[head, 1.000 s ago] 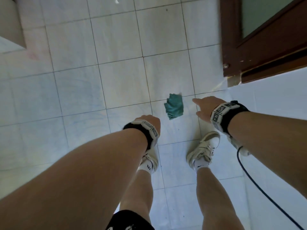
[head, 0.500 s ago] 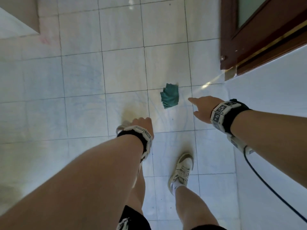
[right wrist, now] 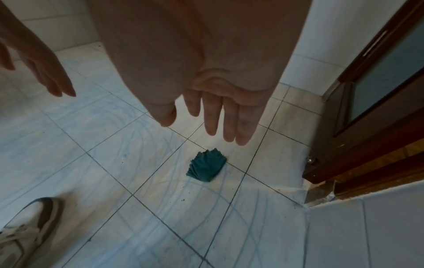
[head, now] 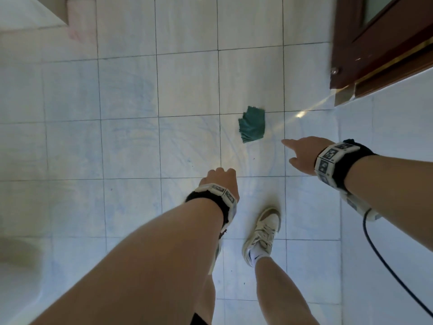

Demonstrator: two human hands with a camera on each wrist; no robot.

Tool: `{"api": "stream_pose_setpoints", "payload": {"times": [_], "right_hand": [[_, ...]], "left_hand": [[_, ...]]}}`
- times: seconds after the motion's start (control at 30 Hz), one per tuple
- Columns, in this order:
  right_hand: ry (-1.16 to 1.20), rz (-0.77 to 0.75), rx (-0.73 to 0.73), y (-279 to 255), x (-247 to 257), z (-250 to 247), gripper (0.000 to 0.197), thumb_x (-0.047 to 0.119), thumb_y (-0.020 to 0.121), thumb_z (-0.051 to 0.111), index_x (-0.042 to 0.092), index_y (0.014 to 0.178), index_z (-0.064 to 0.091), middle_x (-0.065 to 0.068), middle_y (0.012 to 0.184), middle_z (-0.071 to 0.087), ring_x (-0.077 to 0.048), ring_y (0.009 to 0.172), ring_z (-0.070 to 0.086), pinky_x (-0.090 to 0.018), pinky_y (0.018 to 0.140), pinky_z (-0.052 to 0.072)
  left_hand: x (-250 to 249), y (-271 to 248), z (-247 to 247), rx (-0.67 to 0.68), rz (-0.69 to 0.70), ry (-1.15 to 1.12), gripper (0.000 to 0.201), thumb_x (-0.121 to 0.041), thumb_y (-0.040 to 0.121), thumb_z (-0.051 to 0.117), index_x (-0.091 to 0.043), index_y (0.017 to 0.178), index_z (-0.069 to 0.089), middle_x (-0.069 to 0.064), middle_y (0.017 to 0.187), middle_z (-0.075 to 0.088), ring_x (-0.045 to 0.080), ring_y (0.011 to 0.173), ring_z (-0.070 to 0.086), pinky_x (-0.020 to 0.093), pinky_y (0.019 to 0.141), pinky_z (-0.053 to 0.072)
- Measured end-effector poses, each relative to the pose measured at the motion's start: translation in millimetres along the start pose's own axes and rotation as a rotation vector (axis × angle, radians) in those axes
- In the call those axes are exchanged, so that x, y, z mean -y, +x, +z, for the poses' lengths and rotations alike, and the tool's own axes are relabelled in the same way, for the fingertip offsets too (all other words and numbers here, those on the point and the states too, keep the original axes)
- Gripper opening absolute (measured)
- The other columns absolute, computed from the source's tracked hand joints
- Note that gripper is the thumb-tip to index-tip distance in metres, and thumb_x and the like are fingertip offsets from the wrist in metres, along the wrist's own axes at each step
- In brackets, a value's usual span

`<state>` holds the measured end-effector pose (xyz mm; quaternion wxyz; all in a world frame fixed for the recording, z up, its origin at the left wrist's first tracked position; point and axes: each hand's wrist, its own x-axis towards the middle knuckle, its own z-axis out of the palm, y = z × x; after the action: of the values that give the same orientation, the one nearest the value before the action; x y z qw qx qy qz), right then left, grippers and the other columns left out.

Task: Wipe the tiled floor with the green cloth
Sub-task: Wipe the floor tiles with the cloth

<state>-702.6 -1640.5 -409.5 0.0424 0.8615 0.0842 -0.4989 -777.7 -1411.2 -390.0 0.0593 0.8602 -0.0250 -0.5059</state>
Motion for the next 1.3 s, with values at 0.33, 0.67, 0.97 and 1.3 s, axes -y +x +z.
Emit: {"api": "stream_pose_setpoints", "payload": {"times": [0.33,0.67,0.97,1.3], "right_hand": [[-0.022,0.156,0.051,73,32,22,0.082,0.057,0.101,0.037,0.013,0.160,0.000,-0.010,0.144,0.053,-0.029,0.126,0.054,-0.037,0.099,0.044],[-0.016,0.068,-0.119,270,25,76,0.084,0.056,0.098,0.047,0.014,0.159,0.007,-0.015,0.154,0.039,-0.034,0.133,0.047,-0.041,0.106,0.043],[-0.104,0.014,-0.415,406,34,96,0.083,0.056,0.098,0.048,0.012,0.159,0.014,-0.013,0.164,0.017,-0.035,0.149,0.020,-0.044,0.119,0.024],[0.063,0.090,-0.416,405,33,119,0.099,0.050,0.091,0.065,0.014,0.160,0.003,-0.012,0.166,0.005,-0.037,0.151,0.009,-0.048,0.122,0.021]], "left_hand": [[37,66,29,-0.098,0.062,-0.007,0.057,-0.036,0.095,0.059,-0.021,0.143,0.034,0.005,0.136,0.042,0.026,0.126,0.040,0.039,0.095,0.042],[40,262,102,-0.104,0.074,-0.047,0.094,-0.043,0.090,0.068,-0.026,0.157,0.006,0.005,0.165,0.001,0.032,0.151,0.005,0.050,0.117,0.026],[73,403,126,-0.349,0.179,0.114,0.119,-0.061,0.077,0.073,-0.024,0.157,-0.008,0.005,0.165,-0.013,0.029,0.152,-0.005,0.046,0.122,0.015],[83,408,123,-0.331,0.061,0.112,0.127,-0.053,0.073,0.080,-0.025,0.157,-0.011,0.006,0.163,-0.019,0.033,0.151,-0.010,0.053,0.120,0.019]]}}
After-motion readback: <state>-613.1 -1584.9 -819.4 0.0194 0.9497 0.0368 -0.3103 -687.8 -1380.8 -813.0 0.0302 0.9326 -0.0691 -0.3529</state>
